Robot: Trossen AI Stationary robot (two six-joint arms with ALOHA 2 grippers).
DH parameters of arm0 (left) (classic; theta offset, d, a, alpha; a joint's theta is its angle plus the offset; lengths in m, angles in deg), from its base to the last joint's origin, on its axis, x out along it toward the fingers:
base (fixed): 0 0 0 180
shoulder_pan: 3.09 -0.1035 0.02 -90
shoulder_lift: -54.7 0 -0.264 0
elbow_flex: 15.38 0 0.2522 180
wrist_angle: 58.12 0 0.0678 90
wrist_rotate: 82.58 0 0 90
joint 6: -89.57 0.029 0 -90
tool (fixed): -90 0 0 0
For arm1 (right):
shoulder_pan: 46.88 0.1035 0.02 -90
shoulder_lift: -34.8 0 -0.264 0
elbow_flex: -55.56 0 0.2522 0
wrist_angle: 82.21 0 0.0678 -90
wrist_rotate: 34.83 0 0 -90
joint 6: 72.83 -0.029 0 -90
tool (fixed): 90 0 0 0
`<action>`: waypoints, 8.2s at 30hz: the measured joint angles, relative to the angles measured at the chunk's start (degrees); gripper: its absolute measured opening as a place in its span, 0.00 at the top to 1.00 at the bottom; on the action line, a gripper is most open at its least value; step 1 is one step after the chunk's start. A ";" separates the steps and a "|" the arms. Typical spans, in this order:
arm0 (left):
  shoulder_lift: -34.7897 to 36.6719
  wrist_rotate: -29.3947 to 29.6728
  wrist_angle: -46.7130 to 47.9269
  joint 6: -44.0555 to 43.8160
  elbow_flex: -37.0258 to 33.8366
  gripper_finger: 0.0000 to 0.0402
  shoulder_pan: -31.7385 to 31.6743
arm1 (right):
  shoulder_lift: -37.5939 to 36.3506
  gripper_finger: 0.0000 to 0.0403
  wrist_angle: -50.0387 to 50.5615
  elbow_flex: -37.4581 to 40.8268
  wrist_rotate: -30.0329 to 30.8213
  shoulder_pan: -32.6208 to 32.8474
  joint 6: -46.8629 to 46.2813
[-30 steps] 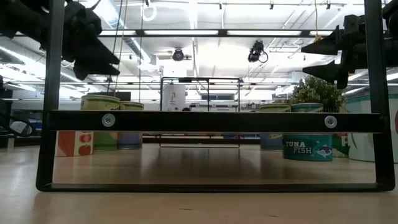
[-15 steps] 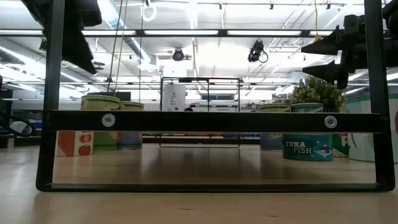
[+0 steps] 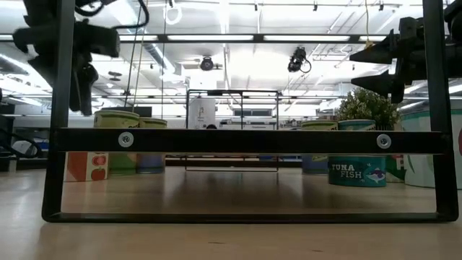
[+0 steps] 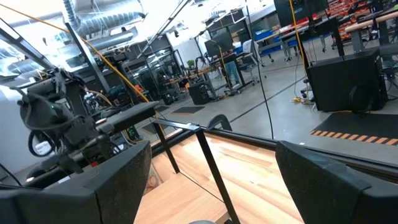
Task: Pick and place cans onto a shelf
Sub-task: Put the canned oranges on the shelf, then put the canned peaches on the shelf
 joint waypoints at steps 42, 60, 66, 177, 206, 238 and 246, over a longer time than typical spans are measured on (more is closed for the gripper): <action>-12.52 -2.13 -24.11 8.68 -0.11 0.21 -2.17 | 0.00 0.13 0.02 0.00 0.00 -0.01 0.00; -12.47 -0.73 -26.15 10.22 -0.11 0.21 -2.63 | 0.00 0.13 0.02 -0.01 0.00 -0.01 0.01; -12.47 -0.97 -26.19 1.85 -0.09 0.21 -2.57 | 0.00 0.13 0.02 -0.01 0.00 0.00 0.01; -37.29 -5.03 -25.09 21.60 33.45 0.24 -13.55 | 0.00 0.13 0.02 0.01 -0.44 0.00 -0.01; -53.46 -8.38 -18.69 34.06 51.87 0.08 -16.65 | 0.00 0.13 0.00 0.01 -0.46 0.00 0.00; -50.85 1.01 -5.33 35.18 55.01 0.01 -14.42 | 0.00 0.13 0.00 0.01 -0.44 -0.02 0.00; -46.62 -2.90 11.30 28.39 54.38 0.05 -13.67 | 0.00 0.13 0.04 0.01 -0.57 0.00 0.01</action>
